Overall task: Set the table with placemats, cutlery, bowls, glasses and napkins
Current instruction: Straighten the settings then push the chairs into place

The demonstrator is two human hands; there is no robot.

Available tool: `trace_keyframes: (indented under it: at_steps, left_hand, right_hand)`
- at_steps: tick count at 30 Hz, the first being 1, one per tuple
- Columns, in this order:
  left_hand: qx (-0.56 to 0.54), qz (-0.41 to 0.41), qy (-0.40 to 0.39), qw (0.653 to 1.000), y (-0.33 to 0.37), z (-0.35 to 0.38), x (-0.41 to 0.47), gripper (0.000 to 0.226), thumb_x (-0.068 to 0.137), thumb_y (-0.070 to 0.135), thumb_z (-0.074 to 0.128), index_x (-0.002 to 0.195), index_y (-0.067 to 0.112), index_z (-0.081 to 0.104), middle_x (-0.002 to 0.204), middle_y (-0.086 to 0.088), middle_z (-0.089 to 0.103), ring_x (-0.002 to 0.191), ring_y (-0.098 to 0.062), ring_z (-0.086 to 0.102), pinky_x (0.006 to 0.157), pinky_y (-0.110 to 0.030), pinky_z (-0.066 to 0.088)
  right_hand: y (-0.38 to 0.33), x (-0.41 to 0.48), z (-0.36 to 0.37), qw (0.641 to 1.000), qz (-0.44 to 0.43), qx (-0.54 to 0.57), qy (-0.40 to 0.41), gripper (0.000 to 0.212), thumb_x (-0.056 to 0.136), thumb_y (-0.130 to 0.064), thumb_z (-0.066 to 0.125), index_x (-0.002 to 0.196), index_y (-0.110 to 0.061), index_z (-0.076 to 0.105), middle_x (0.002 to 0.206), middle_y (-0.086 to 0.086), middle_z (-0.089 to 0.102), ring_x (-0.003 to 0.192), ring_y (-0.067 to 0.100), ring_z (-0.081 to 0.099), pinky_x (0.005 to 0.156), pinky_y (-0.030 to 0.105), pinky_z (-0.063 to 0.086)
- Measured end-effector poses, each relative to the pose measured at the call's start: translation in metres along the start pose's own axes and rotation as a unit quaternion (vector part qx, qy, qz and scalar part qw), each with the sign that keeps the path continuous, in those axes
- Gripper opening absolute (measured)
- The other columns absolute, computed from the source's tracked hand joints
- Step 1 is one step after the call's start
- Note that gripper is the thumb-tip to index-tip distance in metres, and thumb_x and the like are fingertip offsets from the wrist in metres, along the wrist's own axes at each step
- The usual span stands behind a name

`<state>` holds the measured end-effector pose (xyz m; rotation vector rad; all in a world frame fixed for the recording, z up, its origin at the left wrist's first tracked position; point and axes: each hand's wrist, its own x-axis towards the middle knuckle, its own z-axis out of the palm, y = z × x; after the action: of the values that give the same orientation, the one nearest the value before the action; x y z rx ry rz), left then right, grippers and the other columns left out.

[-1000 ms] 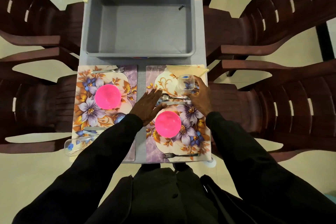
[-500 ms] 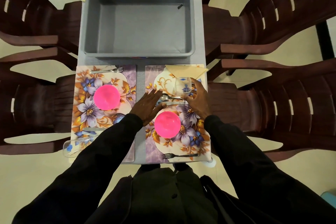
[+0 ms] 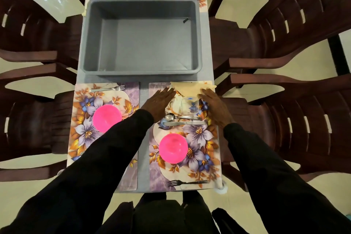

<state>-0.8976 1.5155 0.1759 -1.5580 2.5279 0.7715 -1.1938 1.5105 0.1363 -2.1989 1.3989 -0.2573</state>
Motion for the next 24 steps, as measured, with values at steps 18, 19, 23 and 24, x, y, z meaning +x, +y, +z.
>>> trace_keyframes:
  at_steps: [18, 19, 23, 24]
  left_hand:
    - [0.038, 0.039, 0.062, 0.997, -0.014, 0.03, 0.028, 0.059, 0.107, 0.019, 0.045, 0.16, 0.006, 0.022, 0.17, -0.013, 0.01, 0.157, -0.029, 0.008, 0.126, -0.041, 0.005]
    - [0.038, 0.042, 0.066, 0.996, -0.014, 0.03, 0.029, 0.059, 0.107, 0.019, 0.045, 0.16, 0.007, 0.024, 0.169, -0.014, 0.012, 0.157, -0.03, 0.009, 0.125, -0.04, 0.004]
    - [0.031, 0.045, 0.075, 0.996, -0.015, 0.028, 0.03, 0.059, 0.106, 0.02, 0.049, 0.16, 0.012, 0.026, 0.169, -0.013, 0.015, 0.157, -0.032, 0.012, 0.124, -0.04, 0.005]
    - [0.034, 0.046, 0.074, 0.996, -0.016, 0.028, 0.029, 0.059, 0.106, 0.02, 0.05, 0.16, 0.014, 0.028, 0.169, -0.013, 0.015, 0.156, -0.032, 0.012, 0.125, -0.041, 0.007]
  right_hand:
    - [0.015, 0.013, 0.026, 0.997, -0.024, -0.078, -0.007, 0.073, 0.089, -0.006, 0.073, 0.154, -0.017, 0.04, 0.167, 0.011, 0.023, 0.156, 0.033, 0.013, 0.11, 0.065, 0.039]
    - [0.014, 0.013, 0.026, 0.996, -0.028, -0.083, -0.002, 0.074, 0.088, -0.005, 0.074, 0.154, -0.017, 0.041, 0.166, 0.013, 0.024, 0.155, 0.035, 0.014, 0.112, 0.064, 0.037]
    - [0.006, 0.014, 0.025, 0.994, -0.034, -0.101, 0.004, 0.074, 0.087, -0.005, 0.073, 0.153, -0.018, 0.043, 0.164, 0.017, 0.027, 0.153, 0.04, 0.017, 0.12, 0.058, 0.029]
    - [0.005, 0.013, 0.025, 0.994, -0.035, -0.104, 0.004, 0.075, 0.086, -0.005, 0.073, 0.153, -0.018, 0.043, 0.164, 0.017, 0.026, 0.153, 0.04, 0.017, 0.121, 0.057, 0.029]
